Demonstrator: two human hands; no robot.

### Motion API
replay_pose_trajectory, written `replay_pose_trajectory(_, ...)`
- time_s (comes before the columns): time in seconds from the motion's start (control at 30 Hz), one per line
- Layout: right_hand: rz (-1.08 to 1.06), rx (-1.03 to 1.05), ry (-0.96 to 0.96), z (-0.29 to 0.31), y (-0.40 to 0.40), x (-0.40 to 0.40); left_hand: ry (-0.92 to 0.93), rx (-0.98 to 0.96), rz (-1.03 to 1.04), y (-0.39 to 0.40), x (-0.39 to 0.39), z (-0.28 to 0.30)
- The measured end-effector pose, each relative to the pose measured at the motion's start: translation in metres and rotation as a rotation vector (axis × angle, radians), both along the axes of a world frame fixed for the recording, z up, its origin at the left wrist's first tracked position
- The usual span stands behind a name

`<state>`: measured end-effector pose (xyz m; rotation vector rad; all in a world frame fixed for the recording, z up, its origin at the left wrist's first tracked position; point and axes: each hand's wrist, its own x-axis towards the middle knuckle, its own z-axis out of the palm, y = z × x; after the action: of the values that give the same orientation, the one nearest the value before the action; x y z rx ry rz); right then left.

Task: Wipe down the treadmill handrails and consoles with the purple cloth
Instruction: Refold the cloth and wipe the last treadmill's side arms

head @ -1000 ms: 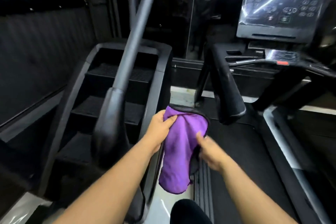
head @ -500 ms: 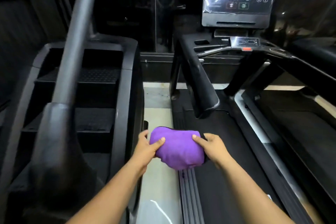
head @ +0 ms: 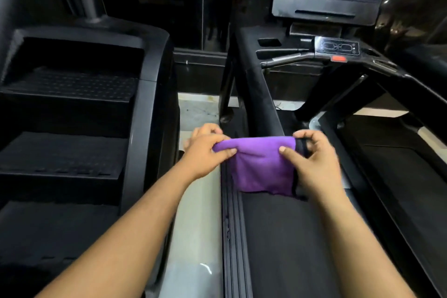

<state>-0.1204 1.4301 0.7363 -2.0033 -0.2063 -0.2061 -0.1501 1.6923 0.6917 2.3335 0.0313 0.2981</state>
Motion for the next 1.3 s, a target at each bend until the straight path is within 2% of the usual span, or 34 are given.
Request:
replay_pose_trajectory(0.1, -0.331, -0.273, -0.303, 0.035, 0.009, 0.024, 0.092, -0.396, -0.197, -0.02, 0.054, 0.02)
replay_pose_trajectory(0.17, -0.501, -0.601, -0.437, 0.037, 0.027, 0.036, 0.114, -0.419, -0.203, -0.028, 0.095, 0.015)
replay_pose_trajectory(0.23, -0.361, -0.891, -0.414, 0.018, 0.049, 0.04, 0.166, -0.395, -0.212, -0.027, 0.126, -0.001)
replay_pose_trajectory(0.3, -0.108, -1.131, -0.183, -0.014, 0.058, 0.046, 0.223, -0.373, -0.265, -0.02, 0.145, -0.016)
replay_pose_trajectory(0.37, -0.001, -1.186, 0.036, -0.035, 0.054, 0.055, 0.232, -0.389, -0.304, -0.012, 0.16, -0.027)
replay_pose_trajectory(0.4, 0.01, -1.181, 0.072, -0.04, 0.055, 0.062, 0.218, -0.397, -0.316, -0.007, 0.171, -0.032)
replay_pose_trajectory(0.5, 0.038, -1.402, -0.023, -0.041, 0.076, 0.083, 0.135, -0.292, -0.259, 0.002, 0.208, -0.034)
replay_pose_trajectory(0.63, 0.139, -1.682, -0.098, -0.041, 0.115, 0.105, 0.154, 0.128, -0.317, 0.012, 0.244, -0.032)
replay_pose_trajectory(0.77, 0.301, -1.728, -0.138, -0.049, 0.1, 0.064, 0.14, 0.379, -0.465, 0.028, 0.247, -0.042)
replay_pose_trajectory(0.83, 0.315, -1.725, -0.193, -0.055, 0.081, 0.039, 0.147, 0.397, -0.509, 0.03, 0.249, -0.046)
replay_pose_trajectory(0.93, 0.34, -1.787, -0.245, -0.059, 0.097, 0.061, 0.122, 0.447, -0.51, 0.034, 0.255, -0.039)
replay_pose_trajectory(1.07, 0.48, -2.168, -0.094, -0.077, 0.154, 0.097, 0.103, 0.571, -0.535, 0.04, 0.26, -0.035)
replay_pose_trajectory(1.13, 0.571, -2.287, -0.089, -0.088, 0.157, 0.097, 0.091, 0.572, -0.537, 0.041, 0.261, -0.036)
replay_pose_trajectory(1.2, 0.605, -2.2, -0.145, -0.081, 0.145, 0.089, 0.088, 0.545, -0.532, 0.043, 0.26, -0.039)
replay_pose_trajectory(1.3, 0.481, -1.824, -0.184, -0.06, 0.107, 0.068, 0.095, 0.515, -0.53, 0.041, 0.26, -0.043)
